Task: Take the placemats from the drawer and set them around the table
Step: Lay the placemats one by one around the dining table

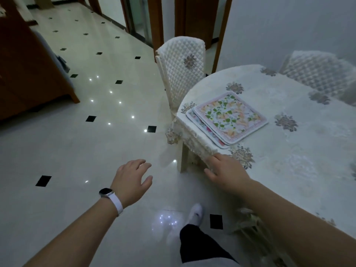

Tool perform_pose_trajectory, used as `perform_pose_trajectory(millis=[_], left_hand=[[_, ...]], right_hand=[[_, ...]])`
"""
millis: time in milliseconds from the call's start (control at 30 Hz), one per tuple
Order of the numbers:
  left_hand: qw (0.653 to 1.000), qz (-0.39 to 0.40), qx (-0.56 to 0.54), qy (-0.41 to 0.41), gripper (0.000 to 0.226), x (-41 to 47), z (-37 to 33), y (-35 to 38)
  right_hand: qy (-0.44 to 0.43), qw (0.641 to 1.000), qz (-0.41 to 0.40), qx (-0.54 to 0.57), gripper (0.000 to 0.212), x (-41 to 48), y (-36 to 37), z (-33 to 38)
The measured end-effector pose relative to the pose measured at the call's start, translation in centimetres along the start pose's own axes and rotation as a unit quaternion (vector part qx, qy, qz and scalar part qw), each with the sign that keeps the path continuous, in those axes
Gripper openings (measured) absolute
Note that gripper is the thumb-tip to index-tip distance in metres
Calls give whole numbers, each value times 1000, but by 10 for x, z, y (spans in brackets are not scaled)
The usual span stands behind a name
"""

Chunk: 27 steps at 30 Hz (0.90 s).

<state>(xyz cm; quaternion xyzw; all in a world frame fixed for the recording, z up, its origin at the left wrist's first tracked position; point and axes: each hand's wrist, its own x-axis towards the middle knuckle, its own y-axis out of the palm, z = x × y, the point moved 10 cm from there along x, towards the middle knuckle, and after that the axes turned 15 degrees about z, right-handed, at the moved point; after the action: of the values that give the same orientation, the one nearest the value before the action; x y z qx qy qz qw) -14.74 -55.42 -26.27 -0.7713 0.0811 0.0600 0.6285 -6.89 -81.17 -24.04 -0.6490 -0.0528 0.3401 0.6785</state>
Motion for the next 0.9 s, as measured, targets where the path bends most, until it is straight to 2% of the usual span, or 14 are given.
perform_pose_trajectory(millis=[333, 433, 533, 633, 767, 900], left_hand=[[996, 89, 21, 12, 54, 185, -14, -2], [996, 74, 33, 30, 54, 240, -32, -25], [996, 77, 23, 47, 49, 286, -52, -40], [993, 91, 12, 80, 54, 321, -71, -39], [986, 114, -72, 97, 61, 371, -87, -28], [972, 184, -105, 103, 72, 417, -91, -5]], right_hand=[[42, 994, 26, 97, 42, 134, -2, -108], [67, 992, 12, 104, 43, 157, -18, -148], [95, 987, 18, 130, 44, 167, -29, -179], [131, 979, 13, 158, 44, 166, -28, -202], [186, 964, 11, 188, 41, 161, -14, -231], [243, 943, -7, 228, 37, 152, -6, -248]])
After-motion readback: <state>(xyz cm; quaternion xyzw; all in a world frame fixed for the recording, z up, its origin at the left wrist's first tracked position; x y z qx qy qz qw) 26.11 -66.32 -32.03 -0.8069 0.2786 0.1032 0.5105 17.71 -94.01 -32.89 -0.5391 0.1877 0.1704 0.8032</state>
